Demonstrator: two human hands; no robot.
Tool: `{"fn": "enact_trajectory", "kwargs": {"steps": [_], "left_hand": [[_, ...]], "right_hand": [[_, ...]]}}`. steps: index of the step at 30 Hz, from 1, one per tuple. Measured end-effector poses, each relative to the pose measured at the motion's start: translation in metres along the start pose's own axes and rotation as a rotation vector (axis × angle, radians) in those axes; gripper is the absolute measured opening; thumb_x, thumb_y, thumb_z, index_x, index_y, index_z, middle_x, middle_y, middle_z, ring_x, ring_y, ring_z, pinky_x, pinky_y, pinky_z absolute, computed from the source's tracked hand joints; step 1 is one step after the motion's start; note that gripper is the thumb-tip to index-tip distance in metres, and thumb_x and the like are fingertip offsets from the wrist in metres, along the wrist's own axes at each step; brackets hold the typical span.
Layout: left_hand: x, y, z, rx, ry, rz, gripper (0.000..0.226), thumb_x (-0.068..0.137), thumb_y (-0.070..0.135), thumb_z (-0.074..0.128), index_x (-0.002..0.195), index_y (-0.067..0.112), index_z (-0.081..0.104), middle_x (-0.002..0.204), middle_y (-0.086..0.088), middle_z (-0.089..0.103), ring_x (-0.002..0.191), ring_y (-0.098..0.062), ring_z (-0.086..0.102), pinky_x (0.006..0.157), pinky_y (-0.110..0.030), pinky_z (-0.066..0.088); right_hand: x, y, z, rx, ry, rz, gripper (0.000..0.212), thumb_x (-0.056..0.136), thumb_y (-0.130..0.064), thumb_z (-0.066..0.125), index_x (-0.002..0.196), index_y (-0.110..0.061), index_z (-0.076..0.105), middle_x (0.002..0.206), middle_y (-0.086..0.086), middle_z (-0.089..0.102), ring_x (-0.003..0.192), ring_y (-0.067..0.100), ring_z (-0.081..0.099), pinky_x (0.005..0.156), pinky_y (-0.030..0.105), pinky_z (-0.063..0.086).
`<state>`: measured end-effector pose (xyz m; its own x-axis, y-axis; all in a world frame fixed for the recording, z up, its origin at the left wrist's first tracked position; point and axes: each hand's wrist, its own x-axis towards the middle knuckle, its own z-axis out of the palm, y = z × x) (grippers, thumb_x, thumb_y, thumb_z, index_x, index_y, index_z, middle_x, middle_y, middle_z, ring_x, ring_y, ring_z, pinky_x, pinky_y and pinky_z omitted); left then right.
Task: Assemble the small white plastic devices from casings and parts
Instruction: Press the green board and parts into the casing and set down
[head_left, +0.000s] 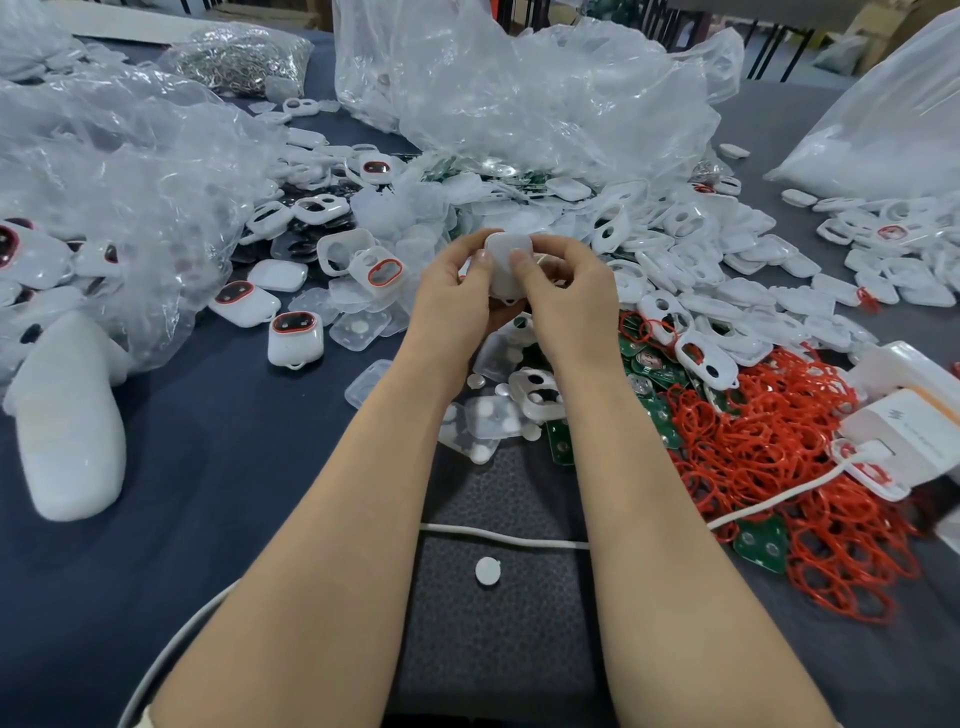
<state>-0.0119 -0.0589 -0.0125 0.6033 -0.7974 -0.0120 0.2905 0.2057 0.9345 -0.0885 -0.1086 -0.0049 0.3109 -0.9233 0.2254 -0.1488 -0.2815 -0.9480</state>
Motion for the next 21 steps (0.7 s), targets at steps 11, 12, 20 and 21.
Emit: {"fn": "enact_trajectory", "kwargs": {"steps": [11, 12, 20, 21], "left_hand": [[-0.004, 0.001, -0.002, 0.144, -0.072, 0.094, 0.019, 0.100, 0.010, 0.047, 0.107, 0.023, 0.060, 0.091, -0.010, 0.067, 0.089, -0.021, 0.067, 0.078, -0.031, 0.058], [-0.005, 0.001, -0.001, 0.135, -0.080, 0.092, 0.020, 0.100, 0.010, 0.047, 0.105, 0.025, 0.060, 0.089, -0.009, 0.067, 0.088, -0.020, 0.067, 0.078, -0.030, 0.058], [-0.006, 0.002, 0.002, 0.172, -0.046, 0.103, 0.019, 0.099, 0.009, 0.048, 0.109, 0.020, 0.060, 0.091, -0.017, 0.066, 0.080, -0.022, 0.066, 0.074, -0.035, 0.059], [-0.006, 0.001, 0.002, 0.197, -0.026, 0.113, 0.018, 0.099, 0.010, 0.049, 0.107, 0.022, 0.060, 0.091, -0.018, 0.067, 0.080, -0.024, 0.066, 0.074, -0.038, 0.059]], "right_hand": [[0.005, 0.000, -0.008, 0.378, -0.075, 0.245, 0.020, 0.096, -0.023, 0.056, 0.085, -0.011, 0.067, 0.071, 0.000, 0.059, 0.049, 0.001, 0.051, 0.045, 0.014, 0.040], [0.005, -0.001, -0.008, 0.369, -0.058, 0.229, 0.019, 0.096, -0.022, 0.056, 0.084, -0.013, 0.067, 0.070, 0.000, 0.059, 0.050, 0.001, 0.051, 0.046, 0.013, 0.040], [0.003, 0.000, 0.004, 0.217, 0.084, 0.117, 0.015, 0.096, -0.018, 0.055, 0.085, -0.009, 0.063, 0.083, 0.006, 0.060, 0.079, 0.017, 0.054, 0.077, 0.040, 0.049], [0.003, 0.000, 0.005, 0.191, 0.088, 0.100, 0.015, 0.096, -0.017, 0.054, 0.086, -0.009, 0.062, 0.083, 0.006, 0.060, 0.079, 0.018, 0.053, 0.079, 0.042, 0.050]]}}
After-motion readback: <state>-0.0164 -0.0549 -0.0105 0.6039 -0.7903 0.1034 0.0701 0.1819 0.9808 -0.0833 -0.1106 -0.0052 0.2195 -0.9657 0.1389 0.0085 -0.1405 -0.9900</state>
